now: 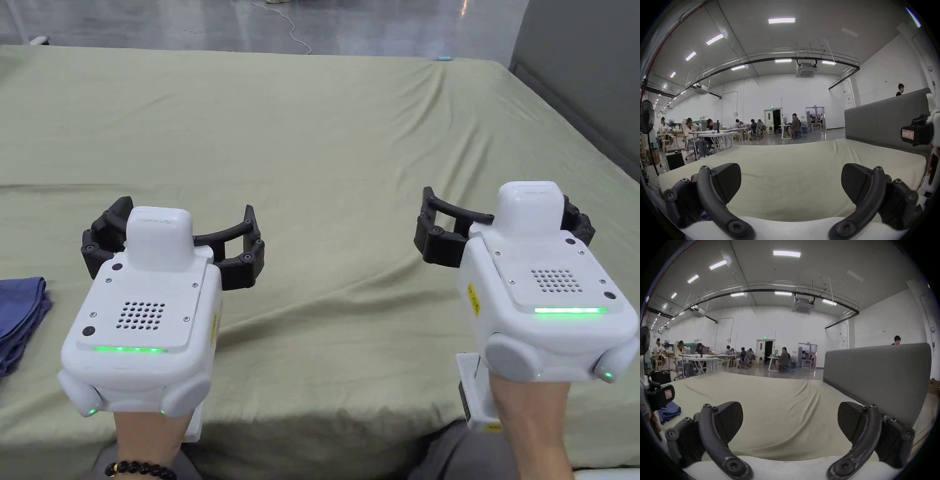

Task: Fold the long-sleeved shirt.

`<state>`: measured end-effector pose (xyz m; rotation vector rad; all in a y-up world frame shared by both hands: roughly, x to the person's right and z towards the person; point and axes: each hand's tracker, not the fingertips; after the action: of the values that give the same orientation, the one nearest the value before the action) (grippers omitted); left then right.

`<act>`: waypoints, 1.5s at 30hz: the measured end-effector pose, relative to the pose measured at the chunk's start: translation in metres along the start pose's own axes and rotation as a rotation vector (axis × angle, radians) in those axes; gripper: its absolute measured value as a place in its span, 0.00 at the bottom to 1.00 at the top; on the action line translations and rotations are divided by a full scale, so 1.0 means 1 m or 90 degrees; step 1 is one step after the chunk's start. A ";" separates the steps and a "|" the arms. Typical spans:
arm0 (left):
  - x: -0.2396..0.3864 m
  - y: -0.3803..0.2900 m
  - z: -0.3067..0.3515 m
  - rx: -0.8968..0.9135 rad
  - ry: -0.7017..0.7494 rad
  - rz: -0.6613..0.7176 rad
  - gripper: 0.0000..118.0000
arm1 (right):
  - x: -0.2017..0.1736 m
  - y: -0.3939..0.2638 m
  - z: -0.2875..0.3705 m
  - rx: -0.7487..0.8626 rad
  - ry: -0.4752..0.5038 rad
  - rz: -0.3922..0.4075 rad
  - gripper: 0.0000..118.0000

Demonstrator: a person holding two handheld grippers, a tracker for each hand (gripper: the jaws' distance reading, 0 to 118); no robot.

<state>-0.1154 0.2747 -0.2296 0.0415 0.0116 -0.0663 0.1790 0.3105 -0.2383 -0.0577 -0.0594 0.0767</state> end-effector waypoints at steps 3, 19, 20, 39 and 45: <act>0.000 0.000 0.000 -0.012 -0.010 0.003 1.00 | 0.000 0.000 0.001 0.005 0.001 -0.004 0.98; 0.007 0.003 0.006 -0.039 -0.018 -0.011 1.00 | 0.001 0.002 0.008 0.034 0.002 -0.004 0.98; 0.007 0.003 0.007 -0.036 -0.020 -0.010 1.00 | -0.001 0.003 0.008 0.042 -0.004 0.005 0.98; -0.001 0.007 0.011 -0.041 -0.009 0.003 1.00 | -0.006 0.010 0.014 0.051 -0.019 0.042 0.98; 0.003 0.008 0.013 -0.034 -0.021 -0.010 1.00 | -0.003 0.011 0.015 0.043 -0.014 0.036 0.98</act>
<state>-0.1115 0.2815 -0.2161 -0.0126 -0.0188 -0.0819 0.1743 0.3217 -0.2246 0.0087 -0.0775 0.1361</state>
